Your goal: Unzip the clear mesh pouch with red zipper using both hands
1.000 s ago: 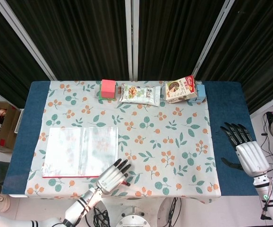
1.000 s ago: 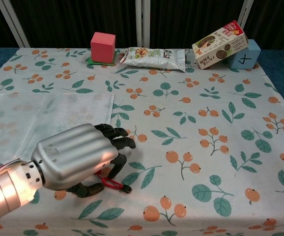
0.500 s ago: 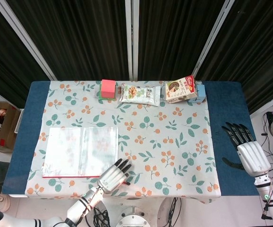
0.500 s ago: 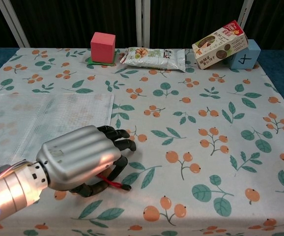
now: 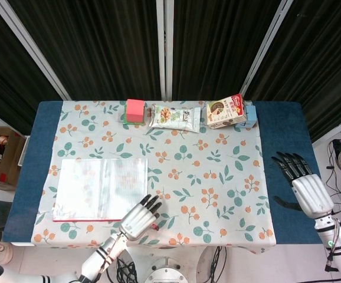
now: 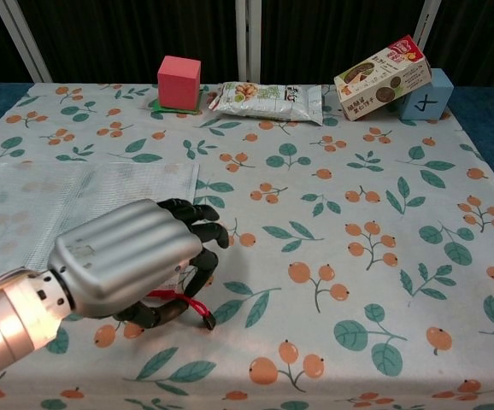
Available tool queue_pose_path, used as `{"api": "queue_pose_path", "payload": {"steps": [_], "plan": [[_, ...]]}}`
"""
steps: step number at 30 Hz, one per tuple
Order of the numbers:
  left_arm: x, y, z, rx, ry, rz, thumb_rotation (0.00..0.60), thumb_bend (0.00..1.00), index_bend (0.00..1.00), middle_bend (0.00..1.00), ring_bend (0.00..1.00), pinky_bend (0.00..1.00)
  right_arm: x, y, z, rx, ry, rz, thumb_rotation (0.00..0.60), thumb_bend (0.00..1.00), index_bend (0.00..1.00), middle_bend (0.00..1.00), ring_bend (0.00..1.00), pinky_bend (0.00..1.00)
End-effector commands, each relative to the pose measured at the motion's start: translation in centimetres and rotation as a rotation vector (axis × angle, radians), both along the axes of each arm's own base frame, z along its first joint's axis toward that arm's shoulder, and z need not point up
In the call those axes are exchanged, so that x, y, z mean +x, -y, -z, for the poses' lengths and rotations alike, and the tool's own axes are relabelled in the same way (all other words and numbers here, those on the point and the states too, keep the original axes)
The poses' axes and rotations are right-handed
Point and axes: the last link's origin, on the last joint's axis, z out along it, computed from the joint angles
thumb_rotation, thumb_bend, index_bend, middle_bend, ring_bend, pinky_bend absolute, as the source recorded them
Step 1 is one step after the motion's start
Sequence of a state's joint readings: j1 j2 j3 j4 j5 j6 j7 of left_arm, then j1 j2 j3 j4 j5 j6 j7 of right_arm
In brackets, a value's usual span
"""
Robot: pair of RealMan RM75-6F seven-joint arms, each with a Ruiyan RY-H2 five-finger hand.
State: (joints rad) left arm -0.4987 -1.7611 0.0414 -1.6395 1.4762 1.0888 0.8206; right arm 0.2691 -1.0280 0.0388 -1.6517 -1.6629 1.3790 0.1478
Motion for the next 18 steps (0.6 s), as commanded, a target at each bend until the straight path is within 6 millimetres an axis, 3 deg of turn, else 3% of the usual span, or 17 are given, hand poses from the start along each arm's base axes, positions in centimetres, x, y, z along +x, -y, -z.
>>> {"api": "queue_pose_path", "payload": {"steps": [1,6,10,18], "plan": [[-0.3,0.5,-1.6,0.070,0.089,-0.038,0.600,0.39,0.64,0.29,0.18,0.19,1.7,0.9,0.2,0.044,0.003,-0.050,0.600,0.08,0.00,0.00,0.00,0.00],[-0.7,1.1,-3.2,0.160,0.185,-0.083,0.600,0.38,0.66,0.40,0.29,0.24,5.2,2.7,1.5,0.123,0.000,-0.136,0.600,0.08,0.00,0.00,0.00,0.00],[-0.9,1.4,-4.4,0.223,0.278,-0.120,0.600,0.38,0.68,0.47,0.38,0.35,8.2,4.4,2.9,0.193,0.006,-0.190,0.600,0.08,0.00,0.00,0.00,0.00],[-0.7,1.7,-6.3,0.353,0.450,-0.183,0.600,0.39,0.73,0.63,0.54,0.56,15.7,7.0,7.3,0.339,-0.057,-0.332,0.600,0.10,0.00,0.02,0.00,0.00]]}}
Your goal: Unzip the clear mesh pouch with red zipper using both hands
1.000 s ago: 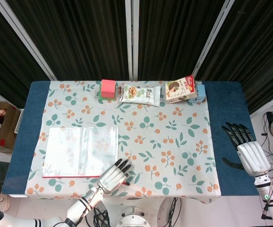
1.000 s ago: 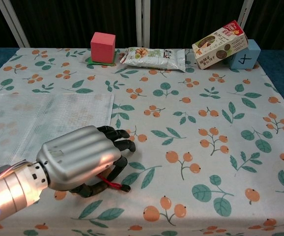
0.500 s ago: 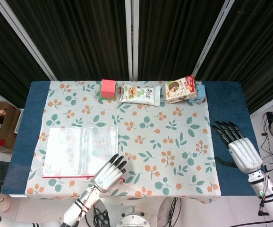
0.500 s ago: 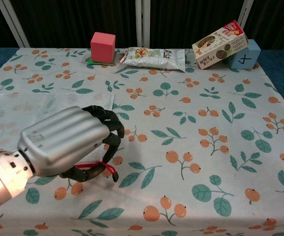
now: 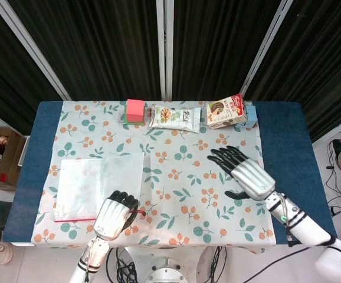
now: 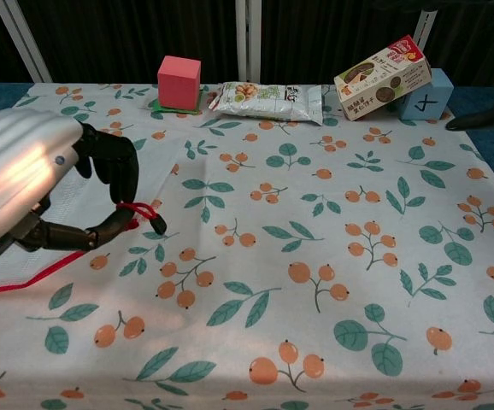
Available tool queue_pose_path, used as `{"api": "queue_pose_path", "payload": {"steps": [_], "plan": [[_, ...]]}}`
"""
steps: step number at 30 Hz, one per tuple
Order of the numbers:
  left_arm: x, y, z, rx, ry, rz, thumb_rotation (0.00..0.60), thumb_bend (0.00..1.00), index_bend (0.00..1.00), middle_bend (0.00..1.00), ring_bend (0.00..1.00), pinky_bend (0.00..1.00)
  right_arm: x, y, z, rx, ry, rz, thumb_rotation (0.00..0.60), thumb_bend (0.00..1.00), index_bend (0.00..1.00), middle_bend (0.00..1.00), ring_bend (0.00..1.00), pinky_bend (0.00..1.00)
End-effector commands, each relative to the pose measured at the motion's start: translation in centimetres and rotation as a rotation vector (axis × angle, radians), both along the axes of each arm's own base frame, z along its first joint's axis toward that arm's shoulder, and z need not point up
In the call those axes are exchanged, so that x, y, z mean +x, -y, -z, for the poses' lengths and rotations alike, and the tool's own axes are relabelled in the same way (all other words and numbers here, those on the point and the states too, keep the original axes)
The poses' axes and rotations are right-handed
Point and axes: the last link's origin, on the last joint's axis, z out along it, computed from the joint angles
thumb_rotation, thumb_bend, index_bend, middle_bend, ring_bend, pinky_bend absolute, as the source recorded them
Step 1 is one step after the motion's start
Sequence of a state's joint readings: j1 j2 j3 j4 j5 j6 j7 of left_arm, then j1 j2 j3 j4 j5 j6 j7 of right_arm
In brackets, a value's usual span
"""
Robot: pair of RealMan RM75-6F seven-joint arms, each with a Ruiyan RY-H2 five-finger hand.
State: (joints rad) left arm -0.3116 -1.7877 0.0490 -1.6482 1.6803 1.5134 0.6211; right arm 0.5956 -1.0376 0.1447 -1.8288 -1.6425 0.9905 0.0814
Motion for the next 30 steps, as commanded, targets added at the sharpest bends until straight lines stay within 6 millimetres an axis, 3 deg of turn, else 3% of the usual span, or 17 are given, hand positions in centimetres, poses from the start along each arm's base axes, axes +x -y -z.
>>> {"api": "queue_pose_path", "payload": {"steps": [1,8,12,22,30], "plan": [[0.2,0.2,-0.6,0.058,0.062,-0.020,0.600,0.40,0.74,0.65,0.56,0.59,4.9,1.0,2.7,0.068,-0.025,-0.100,0.600,0.10,0.00,0.02,0.00,0.00],[0.5,0.4,-1.2,0.123,0.054,-0.019,0.600,0.40,0.75,0.70,0.60,0.66,11.0,1.3,7.3,0.143,-0.070,-0.223,0.600,0.10,0.06,0.04,0.00,0.00],[0.7,0.4,-1.7,0.148,0.061,-0.025,0.600,0.40,0.75,0.73,0.63,0.69,13.0,1.2,9.7,0.167,-0.068,-0.254,0.600,0.10,0.11,0.07,0.00,0.00],[0.7,0.7,-2.2,0.170,0.075,-0.027,0.600,0.40,0.76,0.73,0.64,0.70,15.8,1.5,14.1,0.176,-0.004,-0.263,0.600,0.19,0.32,0.15,0.00,0.00],[0.8,0.6,-2.4,0.167,0.083,-0.031,0.600,0.40,0.76,0.73,0.64,0.70,17.0,1.7,15.9,0.184,0.046,-0.263,0.600,0.24,0.38,0.19,0.00,0.00]]}}
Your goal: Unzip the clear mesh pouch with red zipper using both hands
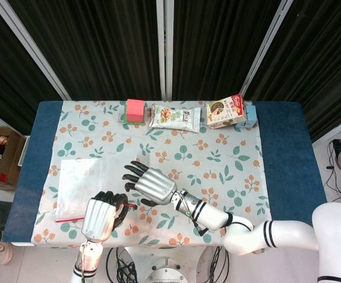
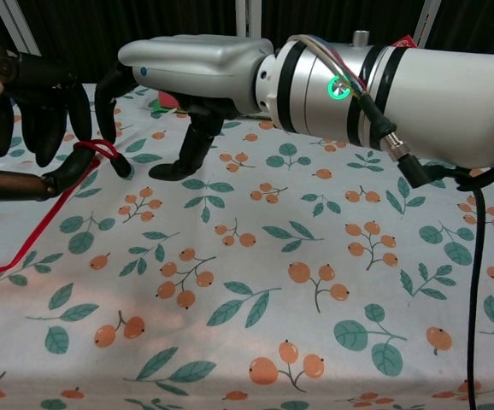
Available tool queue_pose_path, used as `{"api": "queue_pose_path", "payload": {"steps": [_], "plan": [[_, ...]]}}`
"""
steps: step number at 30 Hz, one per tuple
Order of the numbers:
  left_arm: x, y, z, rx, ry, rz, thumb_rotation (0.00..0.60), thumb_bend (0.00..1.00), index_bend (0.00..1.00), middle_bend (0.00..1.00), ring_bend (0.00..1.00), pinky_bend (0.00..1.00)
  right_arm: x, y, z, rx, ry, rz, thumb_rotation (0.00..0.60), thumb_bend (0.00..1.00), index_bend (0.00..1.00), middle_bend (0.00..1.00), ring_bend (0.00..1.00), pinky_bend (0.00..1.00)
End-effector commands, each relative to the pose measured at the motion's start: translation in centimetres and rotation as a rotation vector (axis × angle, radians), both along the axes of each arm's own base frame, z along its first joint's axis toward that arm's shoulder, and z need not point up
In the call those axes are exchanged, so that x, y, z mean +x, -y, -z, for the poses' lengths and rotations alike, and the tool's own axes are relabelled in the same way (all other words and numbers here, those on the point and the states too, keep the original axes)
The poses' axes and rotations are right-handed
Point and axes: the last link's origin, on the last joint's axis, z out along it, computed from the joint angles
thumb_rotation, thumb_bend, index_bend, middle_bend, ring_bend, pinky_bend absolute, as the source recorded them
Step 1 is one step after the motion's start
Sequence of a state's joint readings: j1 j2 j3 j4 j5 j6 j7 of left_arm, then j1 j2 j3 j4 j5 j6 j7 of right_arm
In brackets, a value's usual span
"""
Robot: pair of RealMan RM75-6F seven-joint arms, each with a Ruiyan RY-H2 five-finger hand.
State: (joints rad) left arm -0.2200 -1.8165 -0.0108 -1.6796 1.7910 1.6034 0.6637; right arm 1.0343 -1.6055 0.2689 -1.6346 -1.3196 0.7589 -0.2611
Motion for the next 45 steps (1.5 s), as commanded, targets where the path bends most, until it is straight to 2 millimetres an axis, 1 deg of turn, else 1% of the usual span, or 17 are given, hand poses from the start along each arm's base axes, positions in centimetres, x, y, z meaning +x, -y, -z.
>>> {"api": "queue_pose_path", "payload": {"steps": [1,6,16,20,25,28,33,45], "plan": [[0.0,0.0,0.0,-0.003,0.002,0.000,0.600,0.40,0.76,0.73,0.64,0.70,0.5,0.0,0.6,0.008,0.022,0.001,0.600,0.24,0.39,0.20,0.00,0.00],[0.1,-0.1,-0.1,-0.004,0.004,-0.001,0.600,0.40,0.76,0.73,0.64,0.70,0.9,0.0,1.3,0.018,0.044,0.002,0.600,0.28,0.42,0.22,0.01,0.01],[0.0,-0.2,-0.2,-0.002,0.010,-0.005,0.600,0.40,0.76,0.73,0.64,0.70,1.3,0.4,2.2,0.038,0.066,0.021,0.600,0.31,0.51,0.25,0.04,0.03],[0.0,-0.3,-0.3,-0.001,0.015,-0.008,0.600,0.40,0.76,0.72,0.64,0.70,1.6,0.5,2.8,0.058,0.083,0.038,0.600,0.32,0.59,0.27,0.06,0.05],[-0.2,-0.4,-0.4,0.004,0.024,-0.016,0.600,0.40,0.76,0.72,0.64,0.70,2.1,0.7,3.1,0.063,0.114,0.051,0.600,0.33,0.73,0.34,0.11,0.07],[-0.4,-0.4,-0.5,0.009,0.032,-0.025,0.600,0.40,0.76,0.72,0.64,0.70,2.4,0.9,2.9,0.054,0.134,0.056,0.600,0.34,0.81,0.38,0.14,0.08],[-0.7,-0.5,-0.7,0.019,0.046,-0.035,0.600,0.39,0.76,0.72,0.64,0.70,2.8,1.2,2.1,0.044,0.161,0.065,0.600,0.36,0.87,0.41,0.15,0.10],[-1.3,-0.7,-0.7,0.028,0.072,-0.065,0.600,0.40,0.76,0.72,0.64,0.70,3.5,1.4,-0.4,0.034,0.198,0.082,0.600,0.37,0.91,0.42,0.17,0.10]]}}
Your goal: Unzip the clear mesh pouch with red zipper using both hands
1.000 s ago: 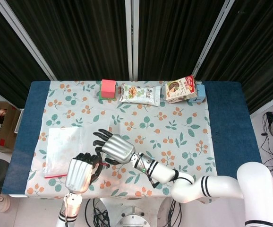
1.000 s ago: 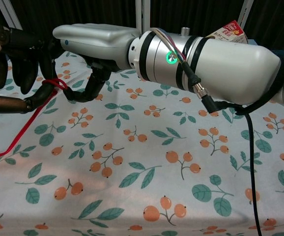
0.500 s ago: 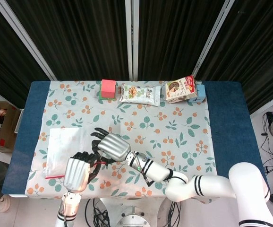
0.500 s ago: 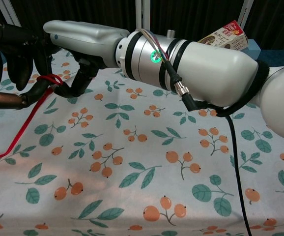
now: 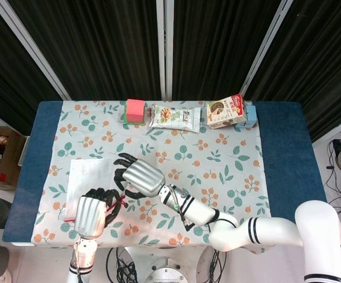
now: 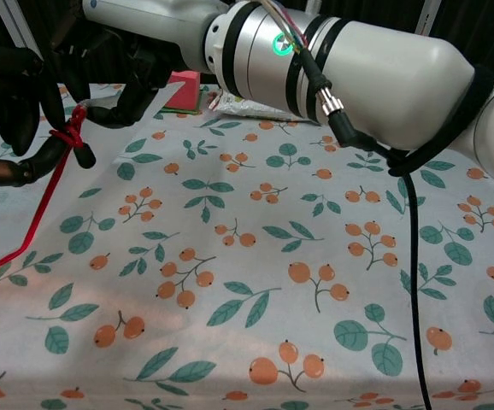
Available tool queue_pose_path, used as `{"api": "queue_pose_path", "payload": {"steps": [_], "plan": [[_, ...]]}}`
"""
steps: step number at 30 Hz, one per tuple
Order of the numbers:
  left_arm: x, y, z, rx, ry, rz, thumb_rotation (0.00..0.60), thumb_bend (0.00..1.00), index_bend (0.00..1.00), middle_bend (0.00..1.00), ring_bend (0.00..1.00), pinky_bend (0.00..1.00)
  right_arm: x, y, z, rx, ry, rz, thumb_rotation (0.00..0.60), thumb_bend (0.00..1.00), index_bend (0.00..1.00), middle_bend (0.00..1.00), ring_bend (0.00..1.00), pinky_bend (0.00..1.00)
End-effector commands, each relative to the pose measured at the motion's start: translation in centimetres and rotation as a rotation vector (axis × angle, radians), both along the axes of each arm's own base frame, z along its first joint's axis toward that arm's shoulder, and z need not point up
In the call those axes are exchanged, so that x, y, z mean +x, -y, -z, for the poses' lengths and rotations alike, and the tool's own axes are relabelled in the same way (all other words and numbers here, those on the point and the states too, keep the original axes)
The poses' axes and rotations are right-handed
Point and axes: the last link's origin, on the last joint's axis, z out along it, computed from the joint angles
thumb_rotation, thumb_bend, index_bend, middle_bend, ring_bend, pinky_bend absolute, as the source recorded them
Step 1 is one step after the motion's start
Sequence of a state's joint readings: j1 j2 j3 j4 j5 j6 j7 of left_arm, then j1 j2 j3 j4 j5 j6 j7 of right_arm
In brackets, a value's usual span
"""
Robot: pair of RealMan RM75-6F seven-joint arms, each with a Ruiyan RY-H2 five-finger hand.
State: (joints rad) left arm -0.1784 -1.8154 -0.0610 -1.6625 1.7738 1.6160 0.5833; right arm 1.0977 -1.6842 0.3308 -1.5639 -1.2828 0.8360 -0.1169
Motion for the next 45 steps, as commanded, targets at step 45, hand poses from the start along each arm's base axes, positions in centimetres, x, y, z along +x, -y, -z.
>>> {"api": "queue_pose_path", "payload": {"steps": [45], "plan": [[-1.7,-0.7,2.1,-0.068,0.008,-0.083,0.600,0.40,0.78,0.72,0.64,0.70,-0.2,1.0,-5.4,-0.057,0.099,0.044,0.600,0.37,0.92,0.43,0.18,0.12]]}}
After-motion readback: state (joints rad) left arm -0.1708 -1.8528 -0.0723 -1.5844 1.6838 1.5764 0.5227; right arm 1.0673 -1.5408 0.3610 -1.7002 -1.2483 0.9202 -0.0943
